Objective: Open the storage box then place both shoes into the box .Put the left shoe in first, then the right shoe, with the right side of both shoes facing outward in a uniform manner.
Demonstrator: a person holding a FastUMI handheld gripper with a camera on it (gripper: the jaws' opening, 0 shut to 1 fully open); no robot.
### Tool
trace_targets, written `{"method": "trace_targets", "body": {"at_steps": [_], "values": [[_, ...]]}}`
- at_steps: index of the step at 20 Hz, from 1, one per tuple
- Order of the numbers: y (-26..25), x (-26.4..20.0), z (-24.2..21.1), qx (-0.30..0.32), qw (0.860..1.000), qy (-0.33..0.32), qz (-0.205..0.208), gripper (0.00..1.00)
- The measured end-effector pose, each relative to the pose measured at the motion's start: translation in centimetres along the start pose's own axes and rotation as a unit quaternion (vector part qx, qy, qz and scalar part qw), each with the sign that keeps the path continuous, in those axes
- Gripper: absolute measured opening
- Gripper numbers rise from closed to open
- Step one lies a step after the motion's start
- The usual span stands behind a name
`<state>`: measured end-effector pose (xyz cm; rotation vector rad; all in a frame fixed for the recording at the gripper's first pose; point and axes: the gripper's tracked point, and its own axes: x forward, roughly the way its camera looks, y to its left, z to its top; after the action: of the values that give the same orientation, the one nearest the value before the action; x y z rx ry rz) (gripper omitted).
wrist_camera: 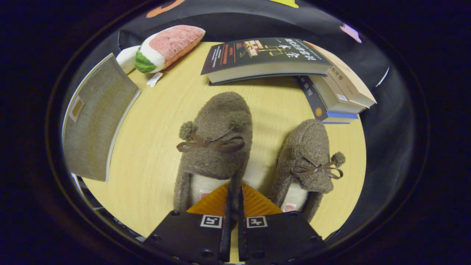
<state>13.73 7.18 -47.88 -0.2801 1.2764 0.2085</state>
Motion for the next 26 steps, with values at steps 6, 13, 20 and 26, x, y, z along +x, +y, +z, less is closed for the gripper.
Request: {"method": "trace_targets", "body": {"at_steps": [6, 13, 20, 26], "values": [[3.1, -5.0, 1.7, 0.076, 0.991, -0.025, 0.108, 0.01], [7.5, -13.9, 5.0, 0.116, 0.979, -0.072, 0.154, 0.0], [16.9, -22.7, 9.9, 0.133, 0.96, -0.113, 0.218, 0.0], [26.7, -23.4, 11.6, 0.129, 0.963, -0.086, 0.221, 0.0]]}}
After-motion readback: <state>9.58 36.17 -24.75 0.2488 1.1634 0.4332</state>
